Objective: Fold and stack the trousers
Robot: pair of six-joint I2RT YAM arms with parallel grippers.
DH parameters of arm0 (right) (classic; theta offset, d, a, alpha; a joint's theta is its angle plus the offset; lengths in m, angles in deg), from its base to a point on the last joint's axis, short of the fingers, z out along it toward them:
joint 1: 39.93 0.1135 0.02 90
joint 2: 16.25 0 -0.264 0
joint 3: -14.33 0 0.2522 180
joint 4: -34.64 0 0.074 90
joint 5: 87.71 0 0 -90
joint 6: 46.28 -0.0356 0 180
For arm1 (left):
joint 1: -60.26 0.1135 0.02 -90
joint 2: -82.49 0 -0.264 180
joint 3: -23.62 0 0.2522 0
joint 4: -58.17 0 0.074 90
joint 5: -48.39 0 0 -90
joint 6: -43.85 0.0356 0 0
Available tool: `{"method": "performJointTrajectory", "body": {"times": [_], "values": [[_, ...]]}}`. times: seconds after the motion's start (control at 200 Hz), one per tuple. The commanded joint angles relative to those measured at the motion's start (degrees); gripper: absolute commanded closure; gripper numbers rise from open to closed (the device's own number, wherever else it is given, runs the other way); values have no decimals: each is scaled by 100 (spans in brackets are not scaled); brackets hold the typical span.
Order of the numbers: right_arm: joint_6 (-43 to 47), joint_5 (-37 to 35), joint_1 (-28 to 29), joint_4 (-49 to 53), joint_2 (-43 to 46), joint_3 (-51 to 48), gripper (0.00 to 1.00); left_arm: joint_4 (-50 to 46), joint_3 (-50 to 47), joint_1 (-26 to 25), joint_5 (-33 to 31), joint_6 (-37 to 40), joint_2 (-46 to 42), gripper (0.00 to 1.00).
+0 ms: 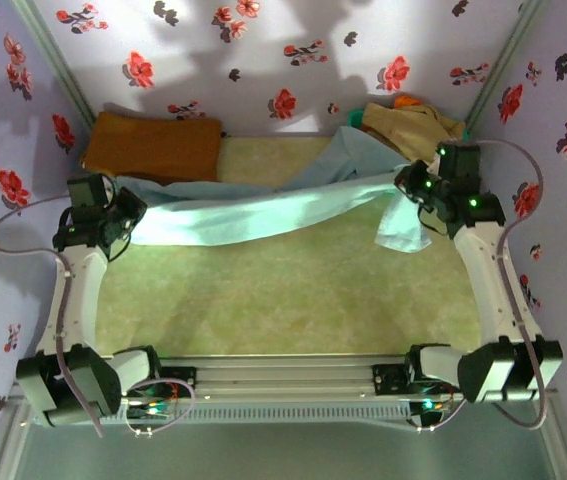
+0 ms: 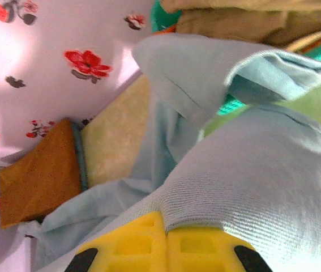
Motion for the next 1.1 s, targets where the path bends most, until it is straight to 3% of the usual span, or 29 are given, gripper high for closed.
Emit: {"method": "performJointTrajectory", "body": {"times": [0.0,0.125,0.22,0.27,0.315,0.345,0.44,0.575,0.845,1.095], "values": [[325,-188,-86,501,637,-538,100,-561,-229,80,380,433,-548,100],[383,-248,-101,834,1175,-1394,100,-779,-957,54,980,393,-1251,100],[380,-607,-232,1315,1609,-1705,82,-1418,-1078,63,1336,555,-1910,99],[326,-930,-334,1435,1886,-1738,49,-1840,-888,64,1305,722,-2190,64],[311,-1132,-380,1430,2101,-1716,41,-2077,-665,66,1302,872,-2298,18],[316,-1202,-395,1415,2168,-1658,39,-2218,-458,71,1322,974,-2280,7],[319,-1183,-395,1418,2030,-1338,29,-2559,95,71,1384,1245,-2075,7],[112,-607,-387,783,1721,-1367,29,-2077,262,71,1368,1033,-1663,13],[-375,94,123,-689,577,-1965,30,-64,-811,45,1126,130,-433,21],[-567,131,975,-1492,-259,-2466,29,386,-1339,54,436,-2,14,17]]}}
